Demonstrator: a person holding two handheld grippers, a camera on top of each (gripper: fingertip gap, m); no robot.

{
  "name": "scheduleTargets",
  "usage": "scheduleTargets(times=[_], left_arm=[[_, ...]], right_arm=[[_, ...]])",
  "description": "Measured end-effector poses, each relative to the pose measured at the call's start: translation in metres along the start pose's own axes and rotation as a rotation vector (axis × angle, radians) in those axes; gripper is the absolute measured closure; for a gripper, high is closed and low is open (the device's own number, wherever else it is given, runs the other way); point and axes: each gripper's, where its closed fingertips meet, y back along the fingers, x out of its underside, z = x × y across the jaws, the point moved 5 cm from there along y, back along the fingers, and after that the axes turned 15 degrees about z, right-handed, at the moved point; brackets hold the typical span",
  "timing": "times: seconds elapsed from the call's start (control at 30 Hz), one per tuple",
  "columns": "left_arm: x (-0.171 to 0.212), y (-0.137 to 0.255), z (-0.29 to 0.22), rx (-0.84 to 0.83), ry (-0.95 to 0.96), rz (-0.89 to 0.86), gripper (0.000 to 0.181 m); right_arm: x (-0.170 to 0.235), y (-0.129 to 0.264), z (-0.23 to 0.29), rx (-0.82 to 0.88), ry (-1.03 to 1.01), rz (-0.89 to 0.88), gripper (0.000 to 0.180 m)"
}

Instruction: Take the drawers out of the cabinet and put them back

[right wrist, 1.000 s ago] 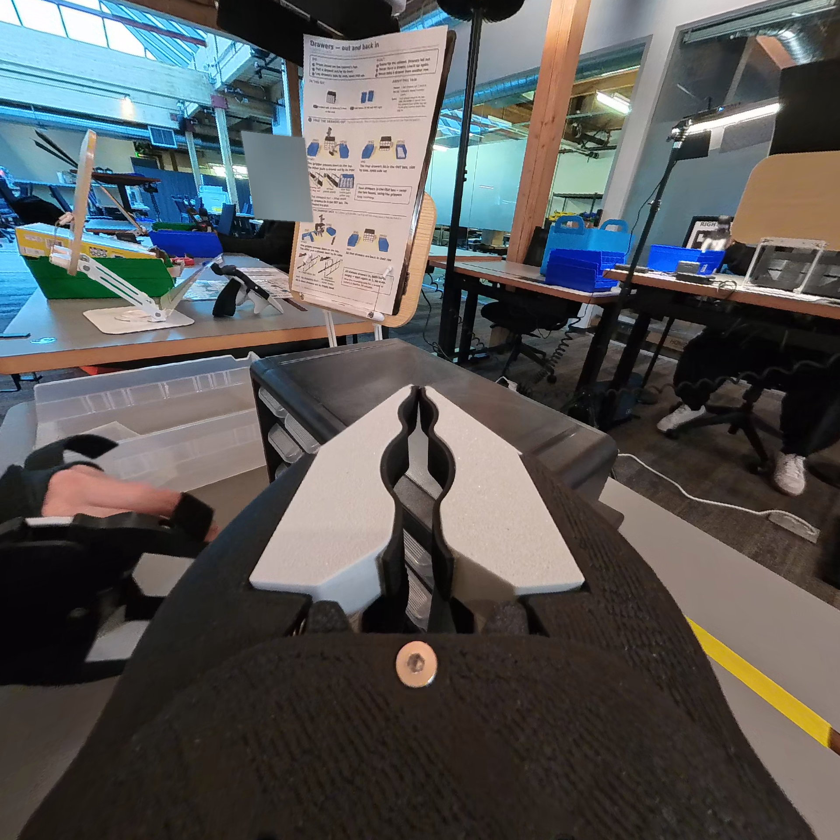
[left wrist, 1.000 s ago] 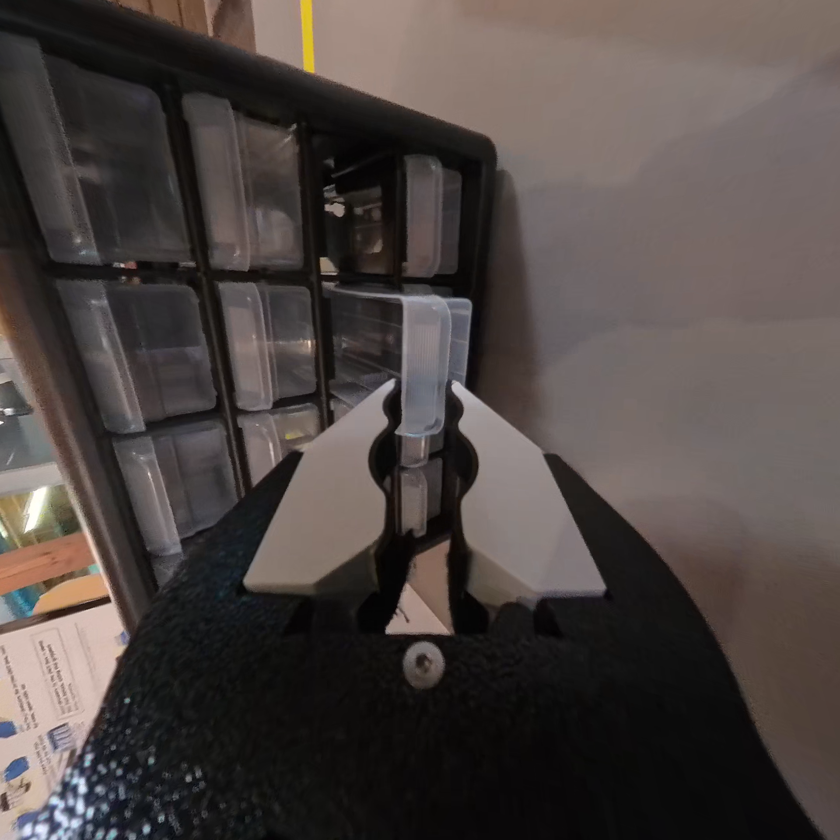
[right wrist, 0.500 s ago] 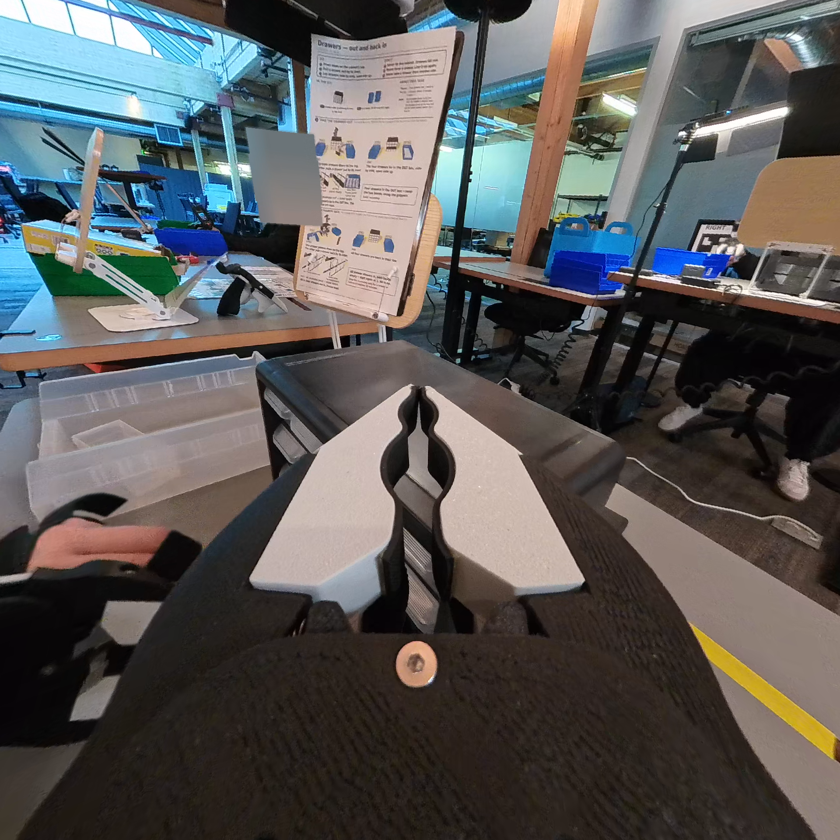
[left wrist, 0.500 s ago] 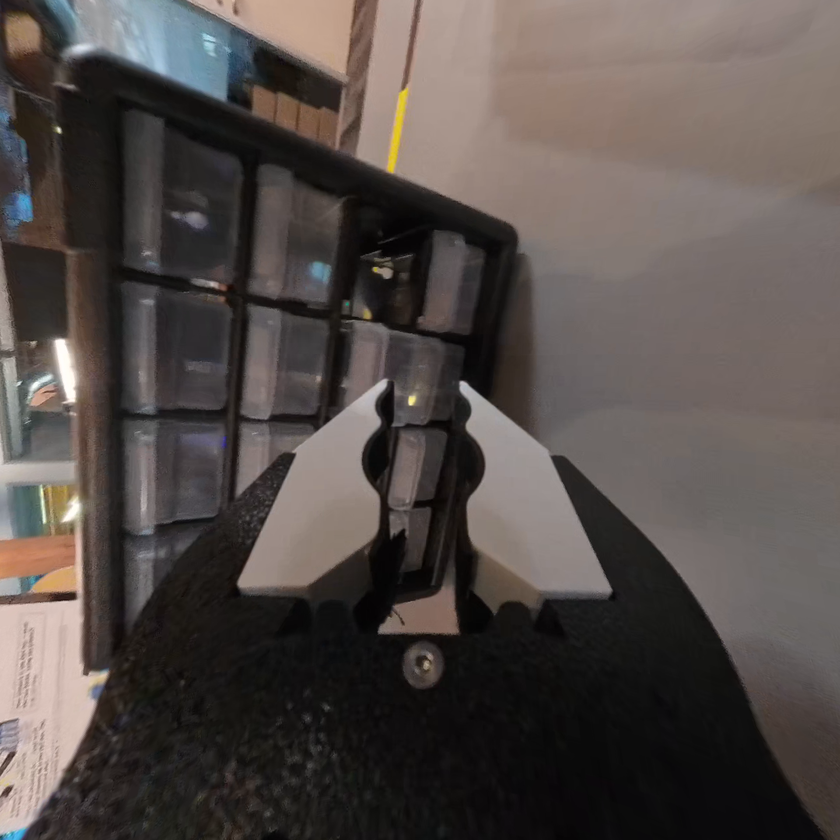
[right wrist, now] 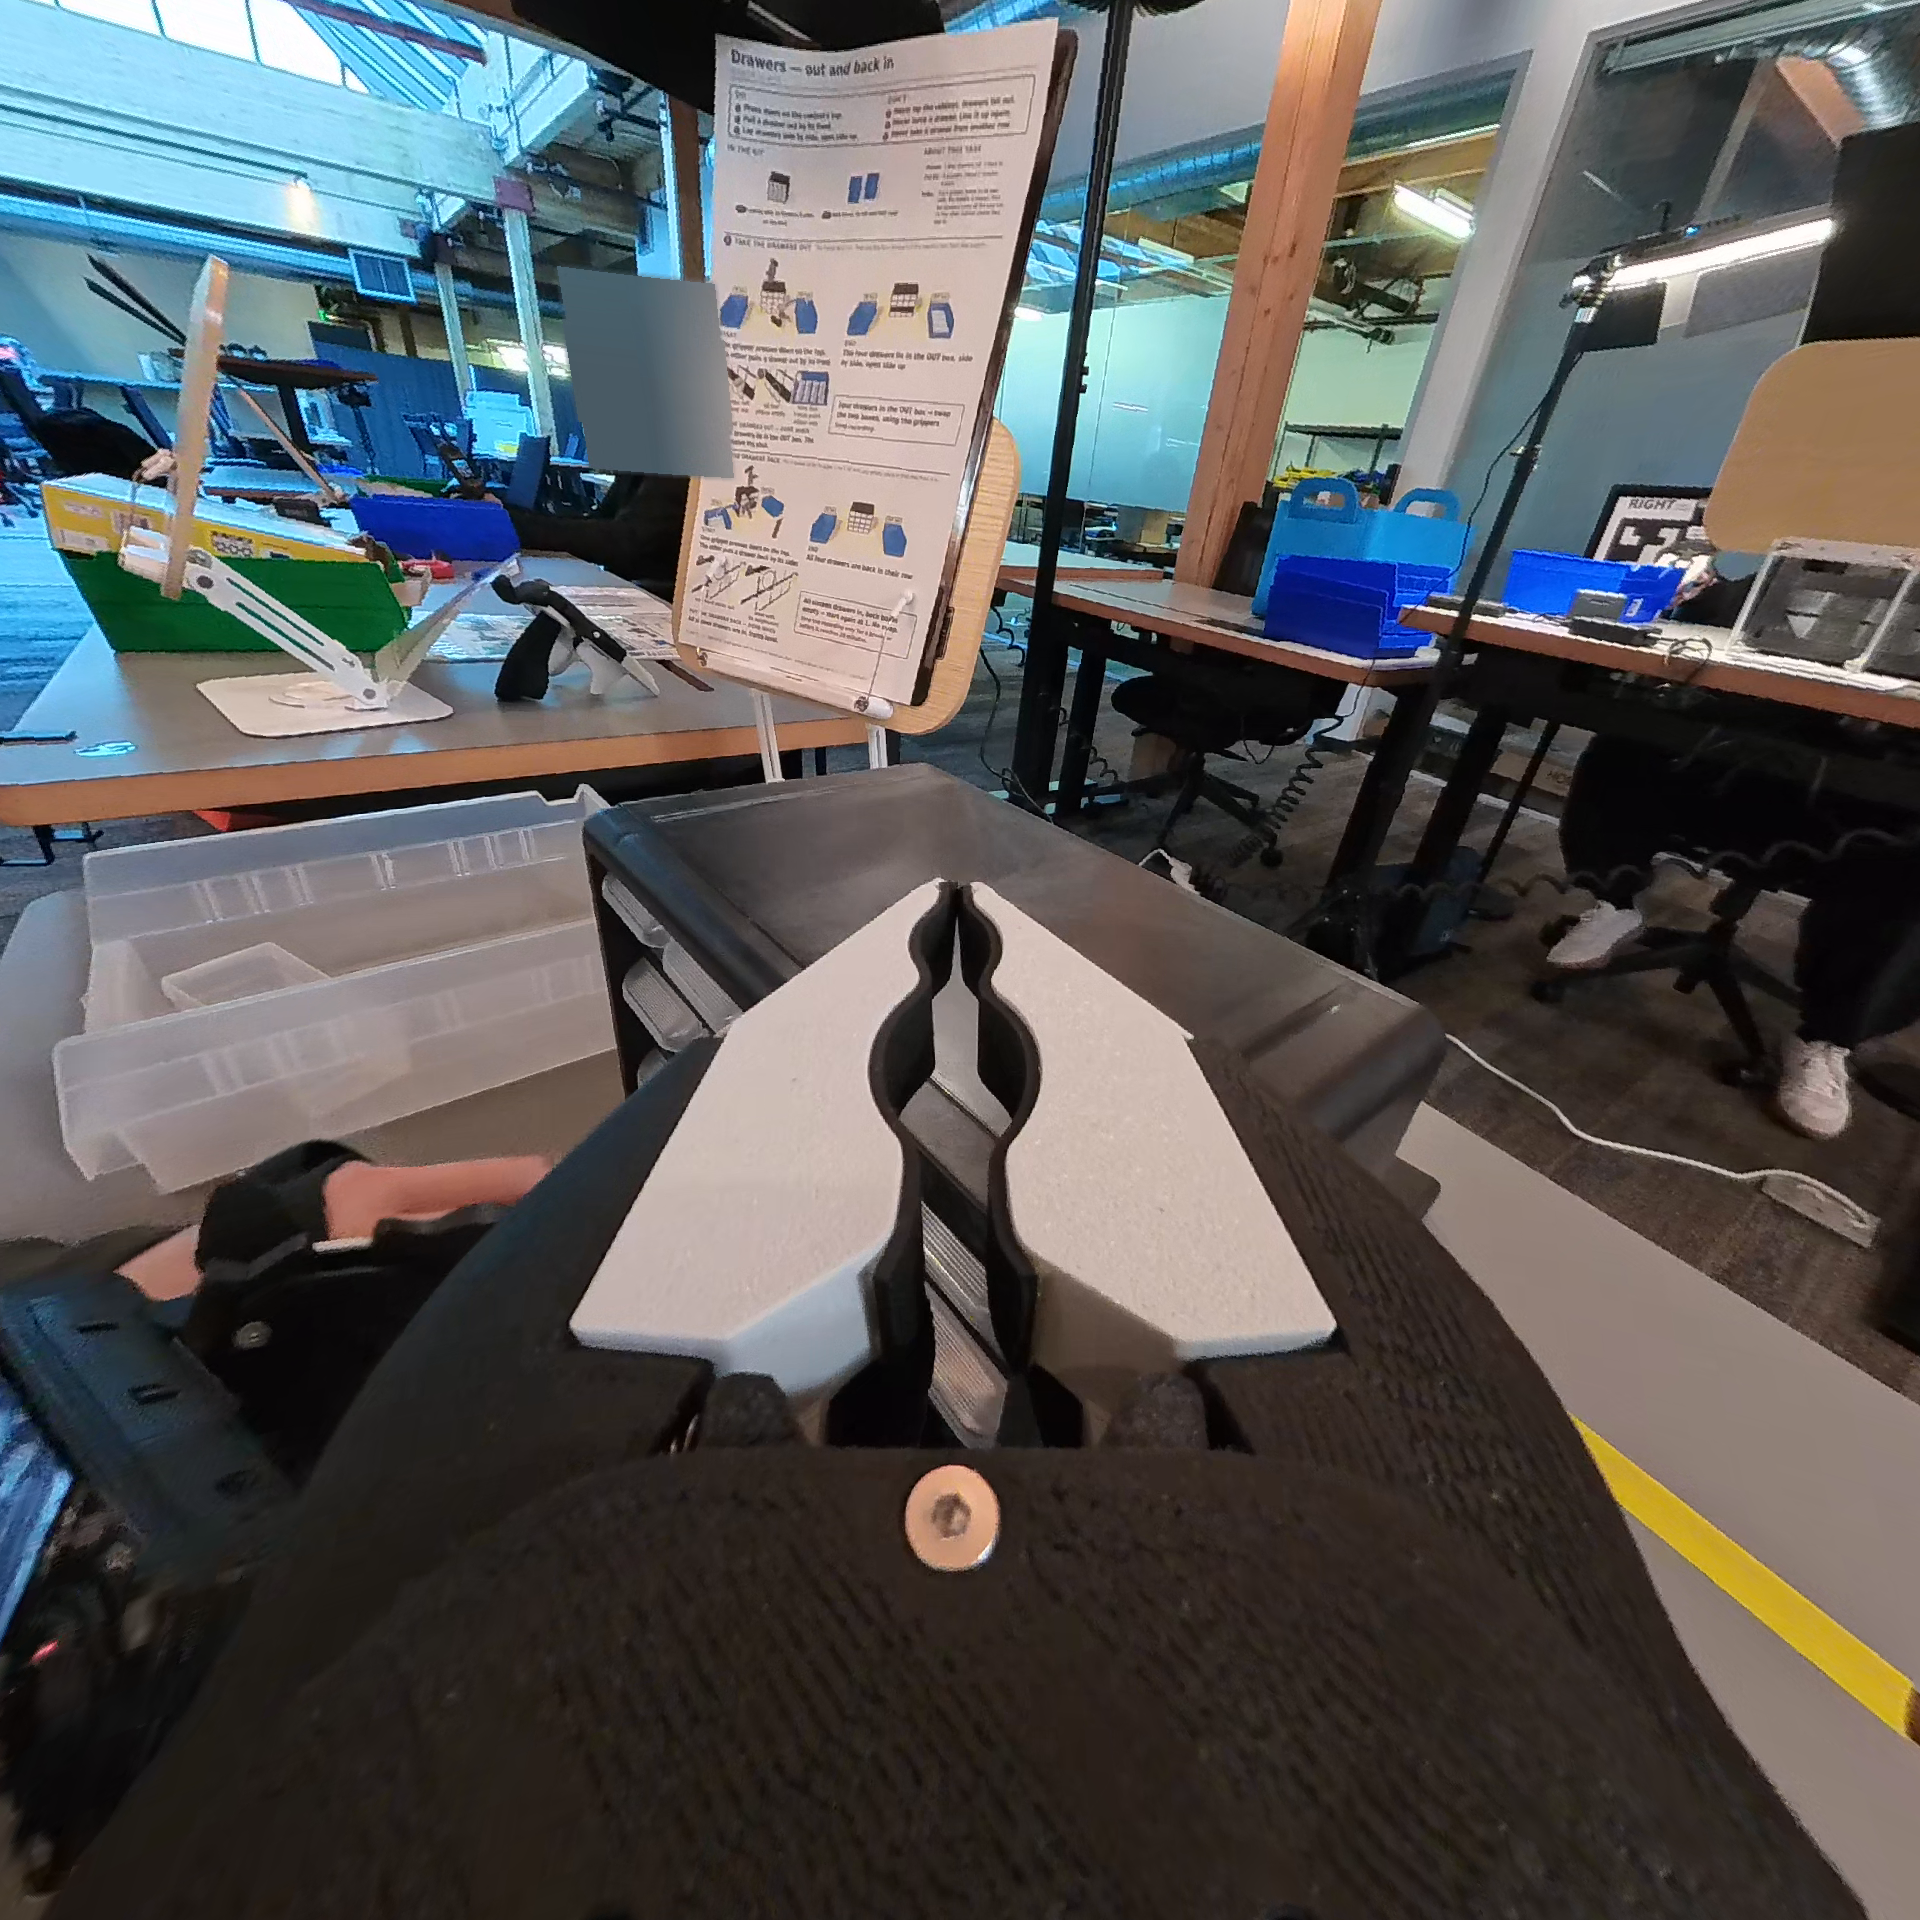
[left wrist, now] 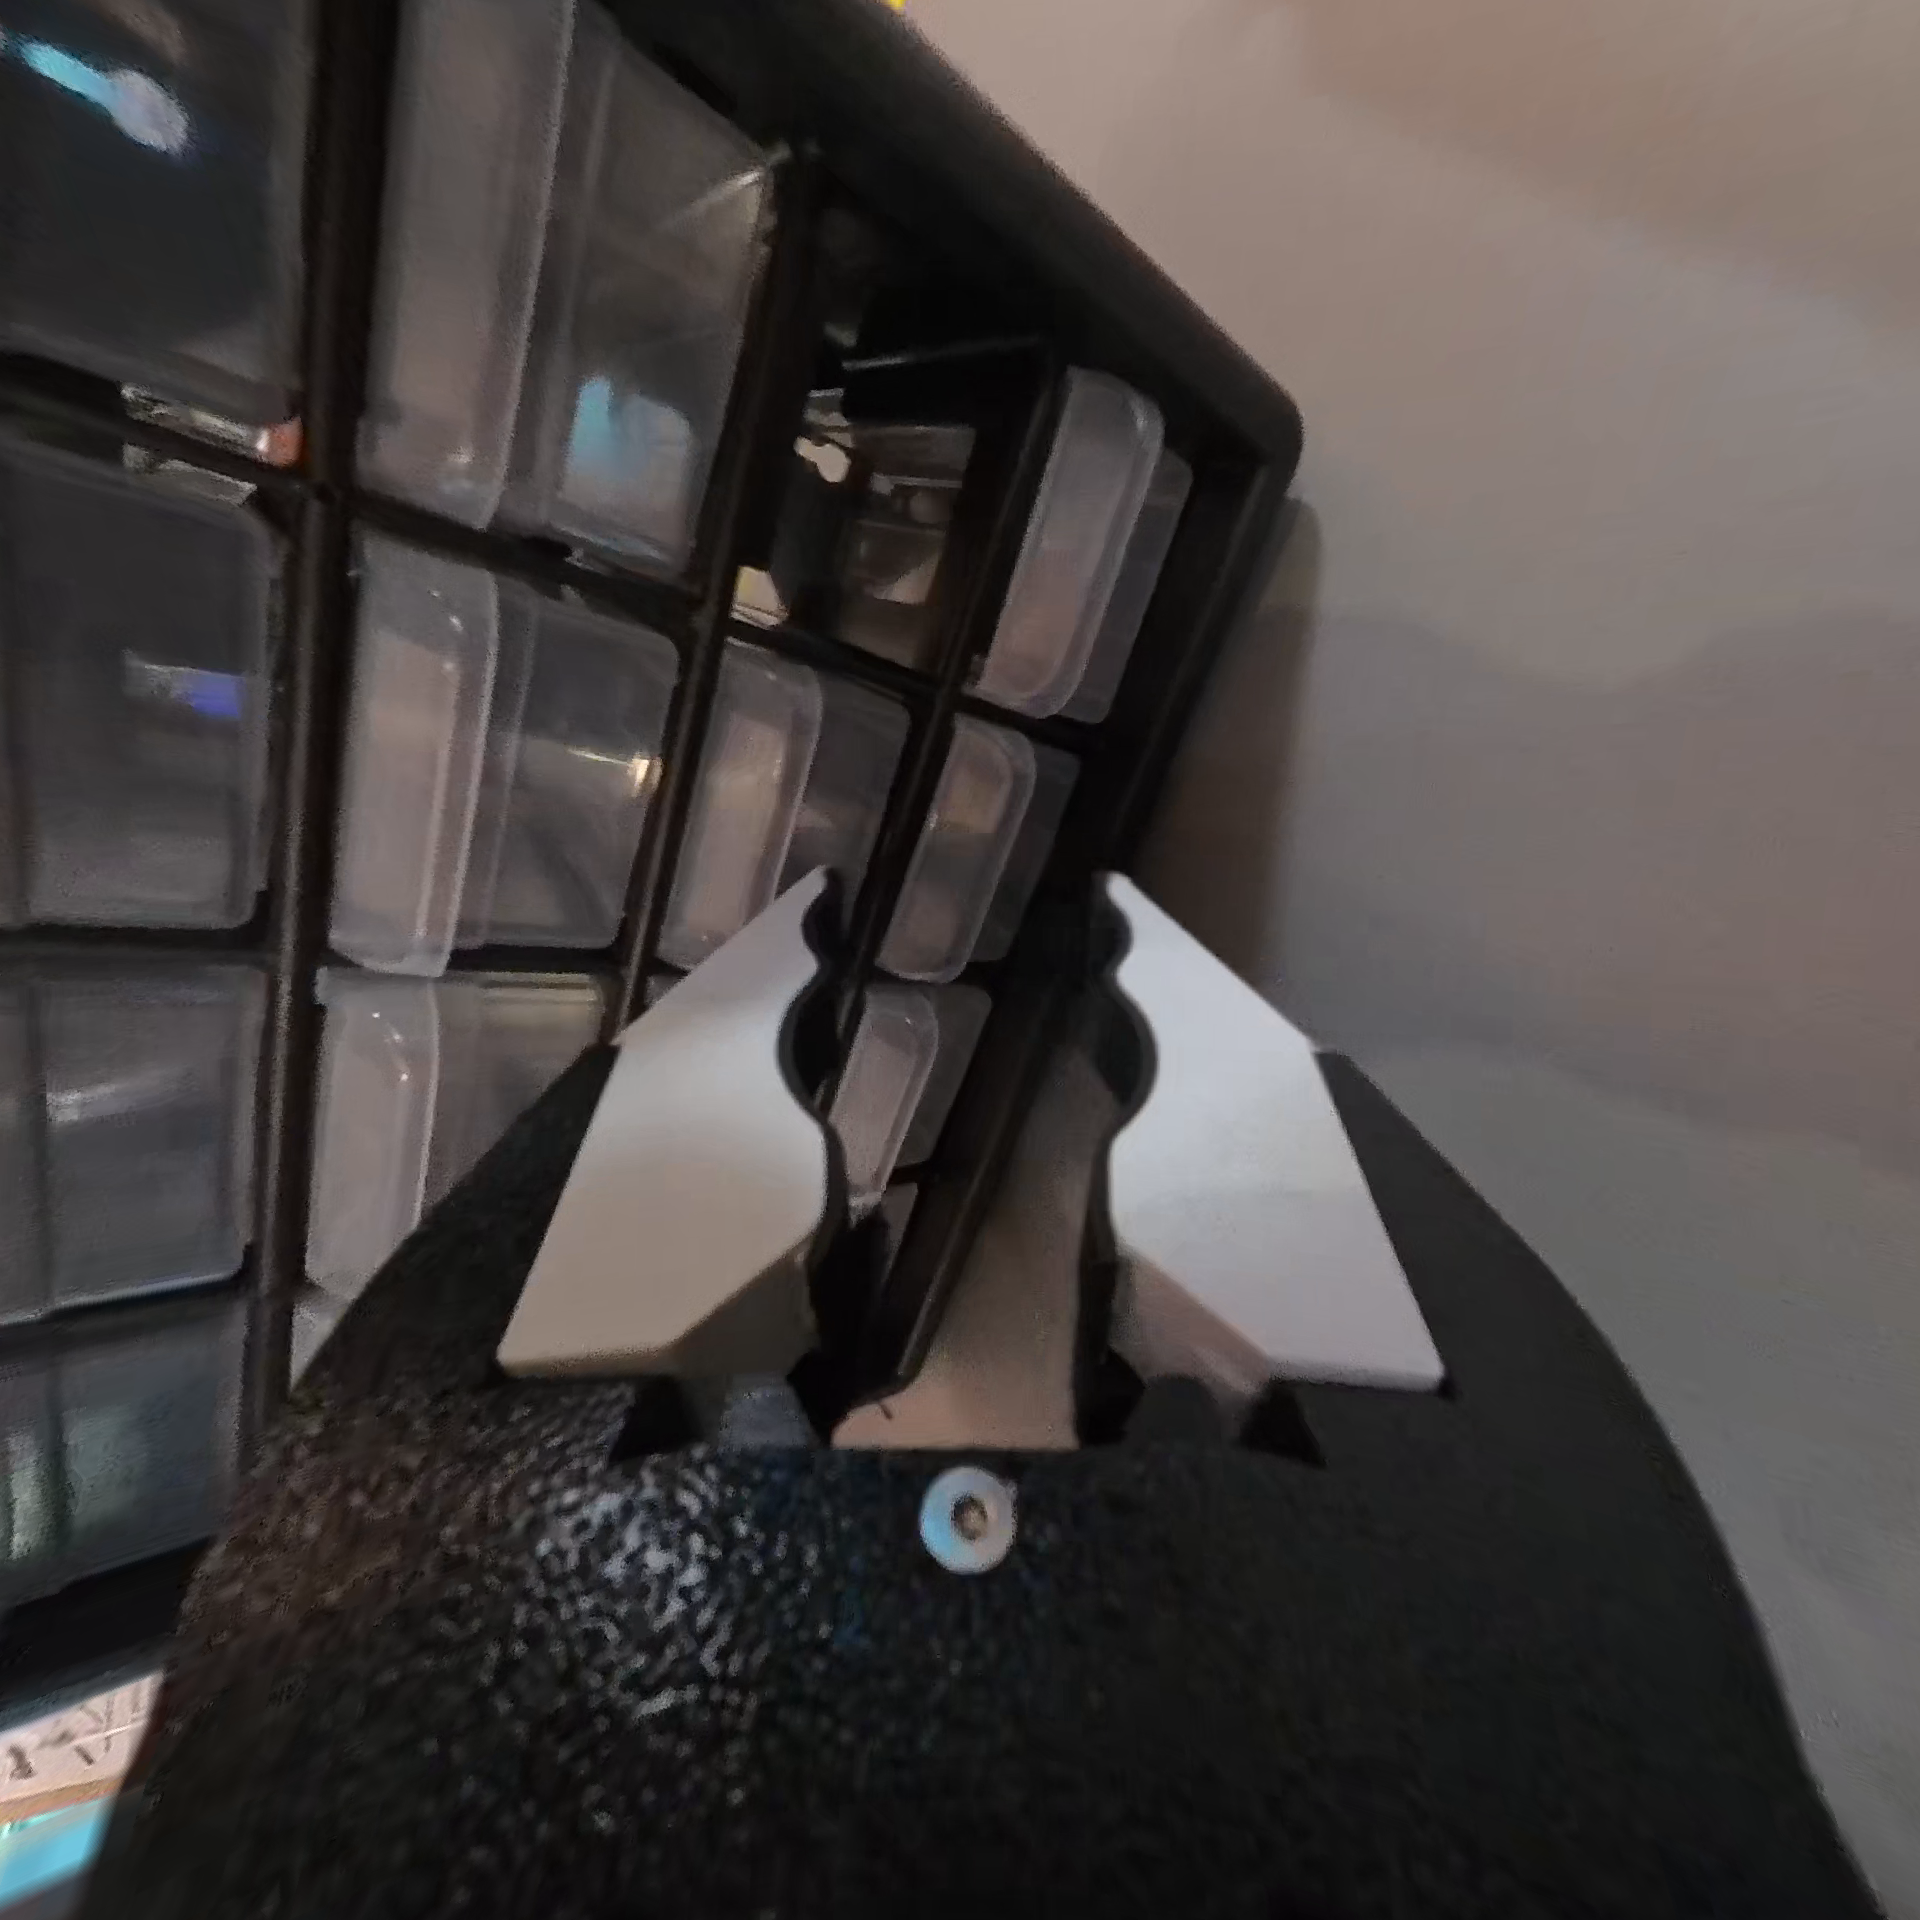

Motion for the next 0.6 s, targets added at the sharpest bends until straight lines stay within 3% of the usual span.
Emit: scheduleTargets(times=[0.13, 0.23, 0.43, 0.6], left_arm=[[0.015, 0.03, -0.028, 0.118, -0.082, -0.069, 0.129], [0.053, 0.066, -0.031, 0.181, -0.079, -0.105, 0.131], [0.164, 0.111, 0.038, 0.253, 0.263, 0.015, 0.131], [0.259, 0.117, 0.107, 0.172, 0.433, 0.161, 0.133]], right_arm=[[0.001, 0.001, -0.002, 0.001, -0.007, 0.0, 0.18], [0.001, 0.004, -0.004, 0.005, -0.012, -0.011, 0.18], [0.002, 0.006, -0.006, 0.011, -0.024, -0.015, 0.18], [0.003, 0.003, -0.006, 0.005, -0.025, -0.008, 0.18]])
